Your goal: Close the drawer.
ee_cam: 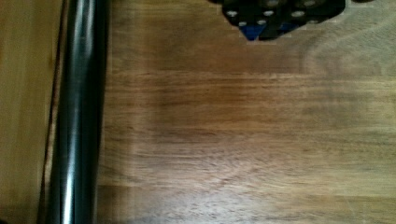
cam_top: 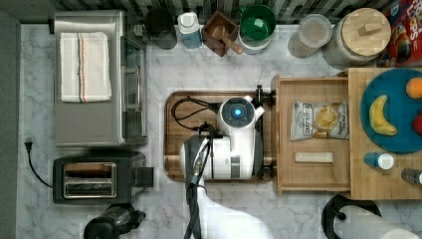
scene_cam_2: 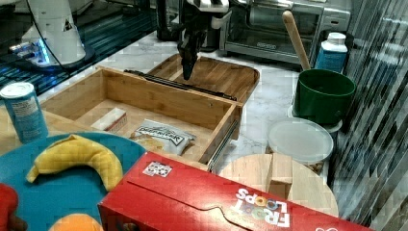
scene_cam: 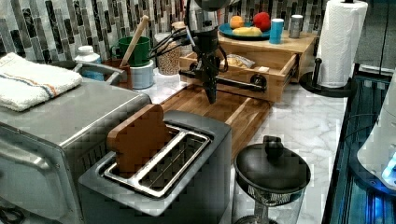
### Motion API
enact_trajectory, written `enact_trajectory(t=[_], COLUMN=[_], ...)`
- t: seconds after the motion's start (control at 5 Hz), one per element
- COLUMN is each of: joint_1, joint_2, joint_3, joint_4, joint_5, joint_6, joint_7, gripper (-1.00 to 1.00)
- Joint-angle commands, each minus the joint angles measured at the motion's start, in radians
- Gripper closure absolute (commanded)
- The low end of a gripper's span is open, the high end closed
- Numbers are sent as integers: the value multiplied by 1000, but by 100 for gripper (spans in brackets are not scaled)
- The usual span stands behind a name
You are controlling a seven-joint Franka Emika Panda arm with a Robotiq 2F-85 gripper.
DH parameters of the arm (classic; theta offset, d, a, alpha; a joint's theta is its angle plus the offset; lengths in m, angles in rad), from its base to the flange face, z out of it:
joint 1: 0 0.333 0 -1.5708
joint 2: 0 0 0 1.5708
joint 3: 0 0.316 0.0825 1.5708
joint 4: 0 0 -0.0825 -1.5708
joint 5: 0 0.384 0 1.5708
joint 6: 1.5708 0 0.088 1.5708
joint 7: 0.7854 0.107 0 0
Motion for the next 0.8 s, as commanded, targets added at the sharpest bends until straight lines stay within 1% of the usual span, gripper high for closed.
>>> enact_trajectory(t=[0.2, 0.6, 0.8], joint_1=[-130, -162, -200], joint_2=[18, 26, 63], joint_3=[-72, -114, -149], joint_4=[101, 143, 198], joint_5=[-33, -58, -43], joint_6=[58, 48, 45], joint_7=[-250, -246, -300], gripper=[100, 100, 100])
